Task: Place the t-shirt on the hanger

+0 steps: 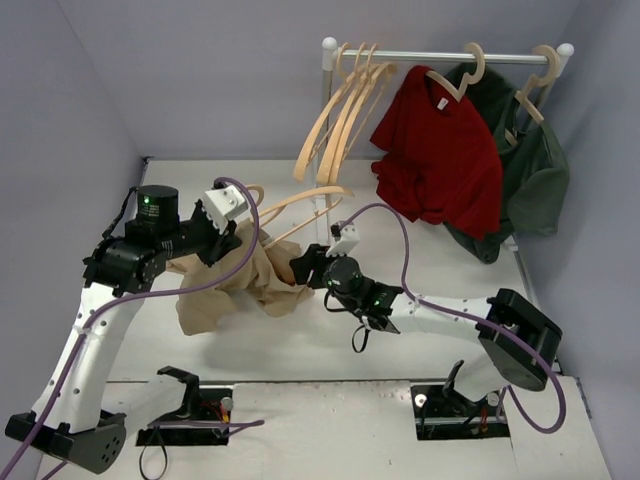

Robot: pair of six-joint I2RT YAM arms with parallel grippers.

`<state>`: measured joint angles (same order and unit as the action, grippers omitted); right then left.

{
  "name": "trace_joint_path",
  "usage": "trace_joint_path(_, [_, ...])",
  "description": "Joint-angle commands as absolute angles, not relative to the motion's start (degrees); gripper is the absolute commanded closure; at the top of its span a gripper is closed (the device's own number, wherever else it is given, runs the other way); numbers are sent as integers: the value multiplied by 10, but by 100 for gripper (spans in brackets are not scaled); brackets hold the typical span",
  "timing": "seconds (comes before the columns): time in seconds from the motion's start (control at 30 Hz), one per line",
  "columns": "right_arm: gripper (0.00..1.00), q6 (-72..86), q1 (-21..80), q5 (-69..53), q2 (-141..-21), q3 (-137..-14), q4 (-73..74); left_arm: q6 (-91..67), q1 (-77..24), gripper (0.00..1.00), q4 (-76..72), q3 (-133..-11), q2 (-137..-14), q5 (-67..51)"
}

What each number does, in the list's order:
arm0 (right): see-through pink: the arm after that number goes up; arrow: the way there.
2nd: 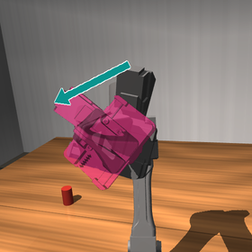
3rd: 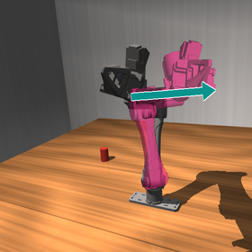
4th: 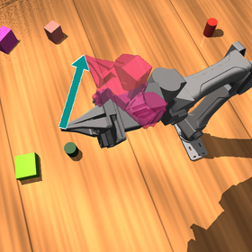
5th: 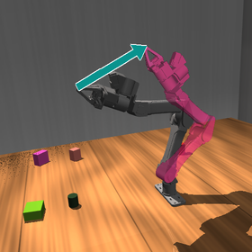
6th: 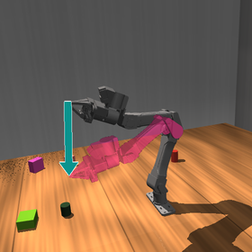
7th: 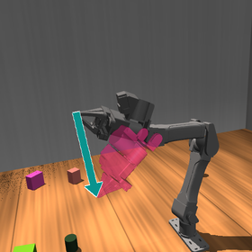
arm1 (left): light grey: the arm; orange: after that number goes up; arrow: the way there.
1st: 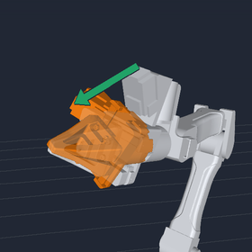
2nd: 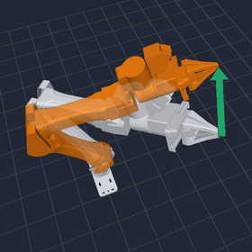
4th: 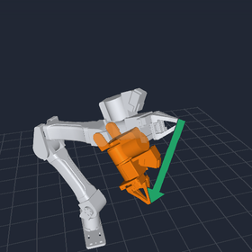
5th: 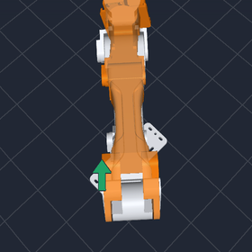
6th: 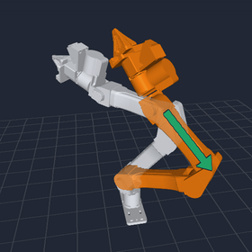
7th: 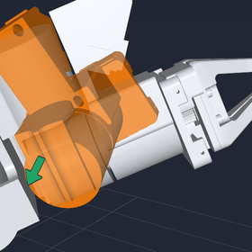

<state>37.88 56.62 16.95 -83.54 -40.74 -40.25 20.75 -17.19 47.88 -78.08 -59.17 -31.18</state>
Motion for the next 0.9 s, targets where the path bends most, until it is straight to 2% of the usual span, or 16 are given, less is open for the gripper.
trace_joint_path(0.0, [54, 397, 568, 185, -847, -430, -458, 199, -176, 100, 435, -791, -577, -319])
trace_joint_path(0.2, [72, 401, 559, 179, -852, -399, -458, 200, -177, 100, 435, -788, -571, -332])
trace_joint_path(0.23, [77, 396, 549, 179, -844, -389, -458, 201, -177, 100, 436, -783, -568, -334])
trace_joint_path(0.3, [96, 376, 530, 174, -825, -375, -455, 209, -180, 100, 437, -775, -558, -342])
trace_joint_path(0.33, [99, 369, 504, 154, -815, -364, -452, 212, -181, 100, 436, -766, -549, -348])
trace_joint_path(0.63, [100, 316, 355, 32, -735, -341, -409, 243, -186, 100, 436, -720, -498, -378])
trace_joint_path(0.87, [100, 290, 263, -57, -709, -357, -369, 257, -199, 100, 438, -691, -494, -338])
